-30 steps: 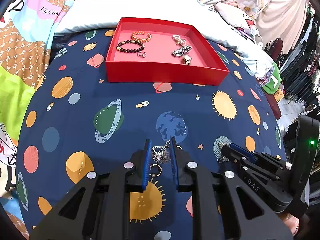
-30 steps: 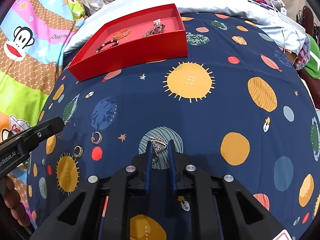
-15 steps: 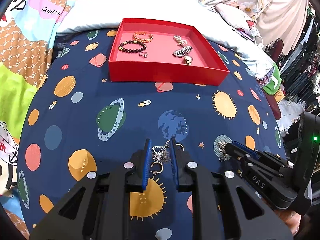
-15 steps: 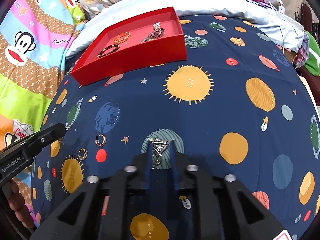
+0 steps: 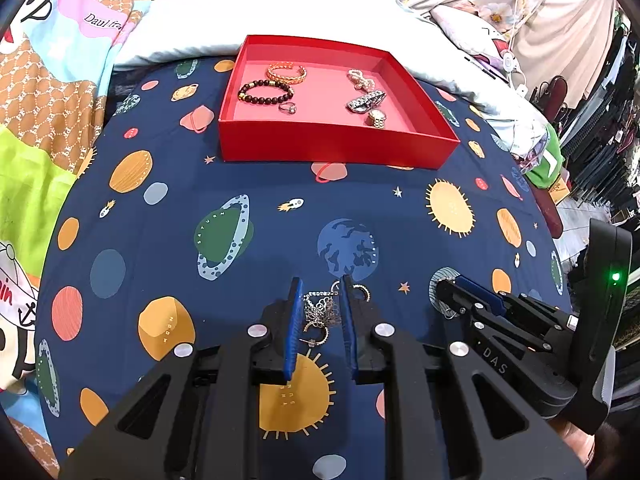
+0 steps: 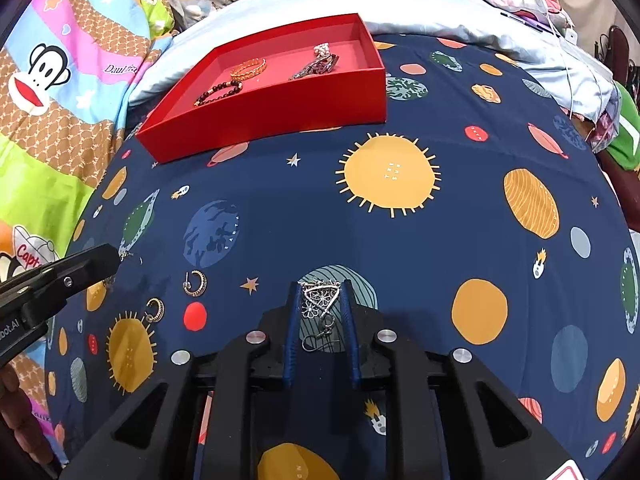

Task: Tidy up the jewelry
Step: 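Lift the chain bracelet and pendant necklace off the bedspread with both grippers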

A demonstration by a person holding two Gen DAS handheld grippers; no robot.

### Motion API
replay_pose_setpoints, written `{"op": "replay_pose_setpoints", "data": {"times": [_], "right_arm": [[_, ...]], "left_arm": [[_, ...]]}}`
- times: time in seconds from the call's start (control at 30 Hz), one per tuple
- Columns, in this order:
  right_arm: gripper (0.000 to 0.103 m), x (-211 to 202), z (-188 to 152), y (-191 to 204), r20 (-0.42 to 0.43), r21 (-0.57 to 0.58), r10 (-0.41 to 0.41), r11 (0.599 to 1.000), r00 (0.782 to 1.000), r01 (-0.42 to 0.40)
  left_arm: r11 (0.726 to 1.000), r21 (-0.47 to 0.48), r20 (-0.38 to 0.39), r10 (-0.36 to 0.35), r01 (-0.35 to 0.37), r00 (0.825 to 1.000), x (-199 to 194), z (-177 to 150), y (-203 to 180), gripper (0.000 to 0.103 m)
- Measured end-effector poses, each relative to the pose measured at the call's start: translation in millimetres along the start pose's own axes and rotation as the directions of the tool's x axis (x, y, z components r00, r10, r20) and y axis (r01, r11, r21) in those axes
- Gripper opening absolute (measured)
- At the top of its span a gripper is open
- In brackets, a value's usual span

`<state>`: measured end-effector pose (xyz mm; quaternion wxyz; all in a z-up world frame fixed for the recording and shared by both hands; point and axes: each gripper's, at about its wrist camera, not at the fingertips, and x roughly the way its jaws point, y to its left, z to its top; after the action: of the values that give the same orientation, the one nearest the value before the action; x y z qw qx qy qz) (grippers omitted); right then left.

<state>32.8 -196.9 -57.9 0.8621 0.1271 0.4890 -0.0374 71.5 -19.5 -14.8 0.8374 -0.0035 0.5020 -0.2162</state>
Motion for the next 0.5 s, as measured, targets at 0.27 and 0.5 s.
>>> {"op": "replay_pose_setpoints", "data": {"times": [0.27,0.5], "right_arm": [[0.018,-18.3,4.0,-3.3,0.034,0.023,0.029,0.999,0.999,-0.03],[0.018,-47.9,17.4,2.2,0.097,0.016,0.062,0.998,0.993,-0.063]], "left_arm": [[1.0,0.003,0.008,-0.004,0.004,1.0,-3.5,1.3,-0.6,0.017],[1.0,0.018,0.028,-0.019,0.019,0.999,-14.7,8.1,-6.4,0.017]]}}
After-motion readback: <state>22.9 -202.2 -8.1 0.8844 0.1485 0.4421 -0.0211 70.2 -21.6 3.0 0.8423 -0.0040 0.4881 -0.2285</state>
